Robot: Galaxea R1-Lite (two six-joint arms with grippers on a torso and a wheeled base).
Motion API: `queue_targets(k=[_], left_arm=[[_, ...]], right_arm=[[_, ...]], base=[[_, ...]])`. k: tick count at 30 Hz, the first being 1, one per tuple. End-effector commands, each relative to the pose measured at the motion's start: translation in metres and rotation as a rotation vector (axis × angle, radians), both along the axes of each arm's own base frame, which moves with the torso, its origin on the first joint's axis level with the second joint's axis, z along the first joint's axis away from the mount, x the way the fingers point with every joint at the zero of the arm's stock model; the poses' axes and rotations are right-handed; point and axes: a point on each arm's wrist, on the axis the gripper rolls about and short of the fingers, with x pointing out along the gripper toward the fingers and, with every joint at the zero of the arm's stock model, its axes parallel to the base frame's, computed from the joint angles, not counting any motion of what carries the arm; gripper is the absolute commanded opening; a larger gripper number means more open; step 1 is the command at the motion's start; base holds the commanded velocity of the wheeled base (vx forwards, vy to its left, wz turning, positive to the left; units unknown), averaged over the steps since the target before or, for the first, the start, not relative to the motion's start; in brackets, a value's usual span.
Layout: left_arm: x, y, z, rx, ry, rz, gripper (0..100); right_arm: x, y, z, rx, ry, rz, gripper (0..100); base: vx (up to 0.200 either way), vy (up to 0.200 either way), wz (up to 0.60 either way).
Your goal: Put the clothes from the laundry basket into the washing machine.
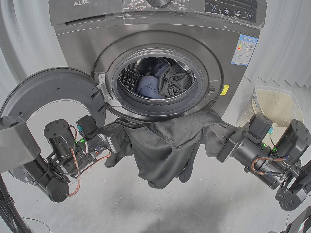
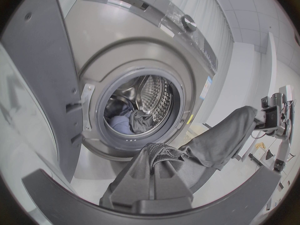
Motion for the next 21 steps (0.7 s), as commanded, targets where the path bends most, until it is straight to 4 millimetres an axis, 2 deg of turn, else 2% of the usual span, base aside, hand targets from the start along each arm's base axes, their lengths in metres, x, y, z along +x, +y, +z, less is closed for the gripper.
queue_targets(k=[1,6,13,14,21], left_arm=[[-0.015,0.002,0.028,-0.039,-0.082,-0.031,0],[-0.023,0.002,0.044,-0.069,-0.128,-0.065,0],[-0.024,0.001,0.052,-0.083,-0.157,-0.067,0],[-0.026,0.002,0.06,-0.094,-0.186,-0.068,0],[-0.036,-0.001,0.079,-0.129,-0.245,-0.095,0]], right_arm=[[0.004,-0.003,0.005,0.021,-0.015,-0.021,0],[0.006,-0.006,0.007,0.033,-0.025,-0.042,0],[0.015,-0.011,0.001,0.018,-0.01,-0.073,0],[0.017,-0.012,-0.001,0.014,-0.005,-0.08,0],[0.018,-0.008,-0.017,-0.01,0.045,-0.067,0]], base=[[0.0,0.0,0.0],[0.0,0.0,0.0],[0.0,0.0,0.0],[0.0,0.0,0.0],[0.0,0.0,0.0]])
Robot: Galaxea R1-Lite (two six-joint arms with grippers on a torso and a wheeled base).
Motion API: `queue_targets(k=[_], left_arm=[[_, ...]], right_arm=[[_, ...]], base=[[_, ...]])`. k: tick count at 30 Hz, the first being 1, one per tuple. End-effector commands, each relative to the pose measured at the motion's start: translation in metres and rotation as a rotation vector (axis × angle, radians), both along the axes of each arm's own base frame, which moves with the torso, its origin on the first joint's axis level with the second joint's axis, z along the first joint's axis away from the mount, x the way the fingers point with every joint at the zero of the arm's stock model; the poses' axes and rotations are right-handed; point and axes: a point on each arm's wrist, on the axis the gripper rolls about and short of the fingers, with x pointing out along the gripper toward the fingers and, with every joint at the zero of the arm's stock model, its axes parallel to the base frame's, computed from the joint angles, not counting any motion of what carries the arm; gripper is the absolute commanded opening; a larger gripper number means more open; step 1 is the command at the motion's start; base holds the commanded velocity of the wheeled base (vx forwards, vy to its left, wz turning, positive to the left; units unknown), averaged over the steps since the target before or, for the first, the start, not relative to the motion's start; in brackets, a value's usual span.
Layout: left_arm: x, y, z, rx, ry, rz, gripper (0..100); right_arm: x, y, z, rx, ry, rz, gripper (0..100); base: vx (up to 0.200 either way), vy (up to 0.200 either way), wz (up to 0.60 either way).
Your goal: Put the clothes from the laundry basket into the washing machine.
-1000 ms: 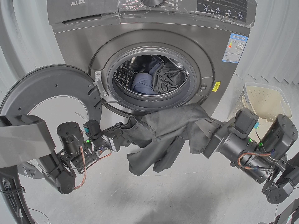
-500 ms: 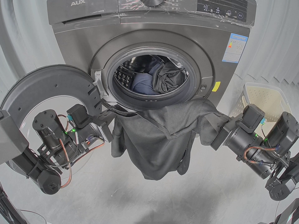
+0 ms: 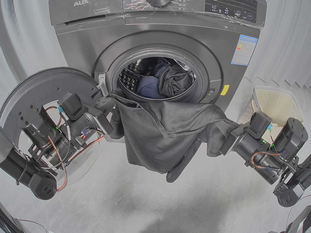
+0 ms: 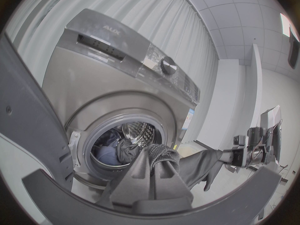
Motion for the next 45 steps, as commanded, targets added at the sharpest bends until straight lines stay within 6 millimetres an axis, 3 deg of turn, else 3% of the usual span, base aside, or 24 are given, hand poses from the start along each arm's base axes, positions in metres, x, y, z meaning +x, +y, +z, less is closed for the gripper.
queue_targets(k=[1,14,15,20,22,34,39,45], left_arm=[[-0.01,-0.001,0.017,-0.03,-0.055,-0.017,0],[-0.012,-0.009,0.025,-0.048,-0.082,-0.038,0],[-0.012,-0.009,0.025,-0.048,-0.082,-0.038,0],[-0.009,-0.01,0.023,-0.047,-0.071,-0.026,0],[-0.009,-0.013,0.023,-0.05,-0.069,-0.021,0],[-0.003,-0.018,0.02,-0.05,-0.06,-0.019,0],[-0.003,-0.018,0.021,-0.051,-0.062,-0.019,0],[-0.003,-0.019,0.021,-0.052,-0.064,-0.021,0]], right_arm=[[0.001,0.004,-0.011,-0.023,0.032,0.01,0],[0.021,0.014,-0.045,-0.081,0.13,-0.004,0],[0.021,0.015,-0.045,-0.081,0.13,-0.004,100],[0.034,0.025,-0.066,-0.115,0.174,-0.004,100],[0.039,0.028,-0.087,-0.156,0.227,-0.007,100],[0.031,0.032,-0.131,-0.268,0.357,0.019,100],[0.017,0.035,-0.142,-0.31,0.396,0.059,100],[0.018,0.053,-0.133,-0.281,0.335,0.119,100]], base=[[0.0,0.0,0.0],[0.0,0.0,0.0],[0.0,0.0,0.0],[0.0,0.0,0.0],[0.0,0.0,0.0],[0.0,0.0,0.0],[0.0,0.0,0.0],[0.0,0.0,0.0]])
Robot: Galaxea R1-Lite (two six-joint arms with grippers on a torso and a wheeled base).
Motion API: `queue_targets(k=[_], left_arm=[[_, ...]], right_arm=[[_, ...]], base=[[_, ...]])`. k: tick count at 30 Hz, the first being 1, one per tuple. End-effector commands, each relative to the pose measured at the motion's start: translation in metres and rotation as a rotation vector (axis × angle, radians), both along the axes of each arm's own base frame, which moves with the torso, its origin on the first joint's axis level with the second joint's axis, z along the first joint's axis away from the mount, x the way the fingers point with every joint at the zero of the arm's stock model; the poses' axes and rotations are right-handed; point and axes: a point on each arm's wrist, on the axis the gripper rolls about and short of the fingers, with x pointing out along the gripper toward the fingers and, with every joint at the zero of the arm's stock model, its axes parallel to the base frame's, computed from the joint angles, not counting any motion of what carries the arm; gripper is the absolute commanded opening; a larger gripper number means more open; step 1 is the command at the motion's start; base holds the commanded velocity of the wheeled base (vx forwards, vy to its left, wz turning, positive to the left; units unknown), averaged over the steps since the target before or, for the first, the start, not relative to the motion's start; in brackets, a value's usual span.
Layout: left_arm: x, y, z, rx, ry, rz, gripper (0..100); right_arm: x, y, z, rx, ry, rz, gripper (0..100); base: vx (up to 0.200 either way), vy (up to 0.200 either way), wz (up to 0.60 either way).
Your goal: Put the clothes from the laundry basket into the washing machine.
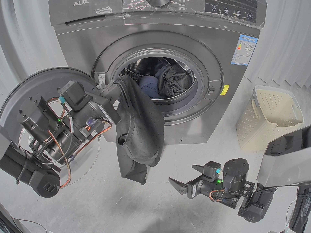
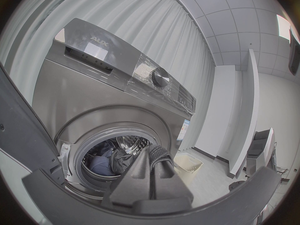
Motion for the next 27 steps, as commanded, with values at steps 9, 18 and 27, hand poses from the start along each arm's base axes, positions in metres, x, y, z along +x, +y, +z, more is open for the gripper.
queue_targets(k=[9,18,27], left_arm=[[0.004,-0.002,-0.004,-0.001,0.013,0.024,0],[0.004,-0.002,-0.003,-0.003,0.009,0.024,0],[0.004,-0.002,-0.003,-0.003,0.009,0.024,0]], right_arm=[[-0.002,0.065,0.018,0.11,-0.13,0.164,100],[0.013,0.1,0.014,0.164,-0.196,0.192,100],[0.037,0.126,0.02,0.235,-0.287,0.184,100]], base=[[0.0,0.0,0.0],[0.0,0.0,0.0],[0.0,0.0,0.0]])
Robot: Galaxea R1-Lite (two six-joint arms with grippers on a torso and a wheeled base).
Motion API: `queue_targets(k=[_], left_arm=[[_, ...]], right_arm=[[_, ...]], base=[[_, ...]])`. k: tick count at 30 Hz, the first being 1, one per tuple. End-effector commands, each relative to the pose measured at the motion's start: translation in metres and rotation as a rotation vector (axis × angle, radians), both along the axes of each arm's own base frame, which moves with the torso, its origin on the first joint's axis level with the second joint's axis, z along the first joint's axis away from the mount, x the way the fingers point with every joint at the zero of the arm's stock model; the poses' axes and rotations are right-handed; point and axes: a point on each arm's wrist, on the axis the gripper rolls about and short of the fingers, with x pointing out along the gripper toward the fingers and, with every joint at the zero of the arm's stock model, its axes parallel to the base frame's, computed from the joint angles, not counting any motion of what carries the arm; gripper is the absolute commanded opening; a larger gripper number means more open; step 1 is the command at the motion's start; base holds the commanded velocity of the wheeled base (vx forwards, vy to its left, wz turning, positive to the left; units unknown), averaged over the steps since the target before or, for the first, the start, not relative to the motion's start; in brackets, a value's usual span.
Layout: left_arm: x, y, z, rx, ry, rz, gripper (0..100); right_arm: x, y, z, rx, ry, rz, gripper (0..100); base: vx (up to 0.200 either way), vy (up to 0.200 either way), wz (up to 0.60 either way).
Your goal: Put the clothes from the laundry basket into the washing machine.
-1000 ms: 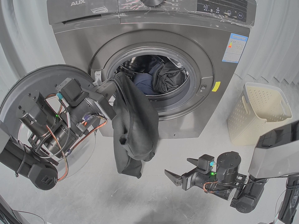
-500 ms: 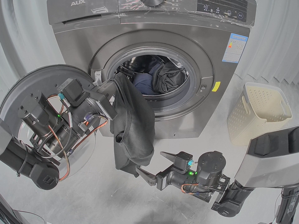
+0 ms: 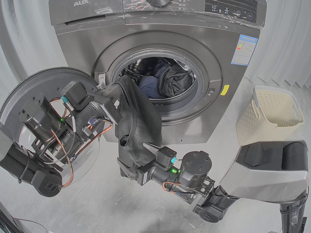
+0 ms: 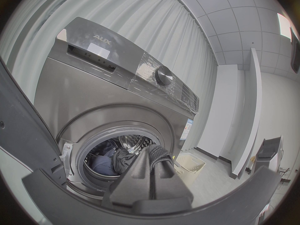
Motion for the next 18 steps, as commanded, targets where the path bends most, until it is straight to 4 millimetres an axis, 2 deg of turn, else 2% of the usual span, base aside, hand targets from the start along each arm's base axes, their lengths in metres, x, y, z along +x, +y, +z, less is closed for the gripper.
queue_targets(k=[1,8,14,15,18], left_arm=[[0.0,0.0,0.0,0.001,0.001,0.0,0],[0.001,0.0,0.0,0.0,0.0,0.0,0],[0.0,-0.001,0.001,-0.002,-0.001,-0.002,0],[0.0,-0.001,0.001,-0.002,-0.001,-0.002,0],[0.0,-0.001,0.0,-0.001,0.0,-0.001,0]], right_arm=[[0.014,0.013,-0.01,0.018,-0.021,-0.009,100],[0.028,0.015,-0.013,0.032,-0.033,-0.035,100],[0.035,0.015,-0.006,0.06,-0.052,-0.058,100],[0.035,0.014,-0.004,0.064,-0.055,-0.058,0],[0.033,0.013,-0.001,0.066,-0.055,-0.059,0]], base=[[0.0,0.0,0.0],[0.0,0.0,0.0],[0.0,0.0,0.0],[0.0,0.0,0.0],[0.0,0.0,0.0]])
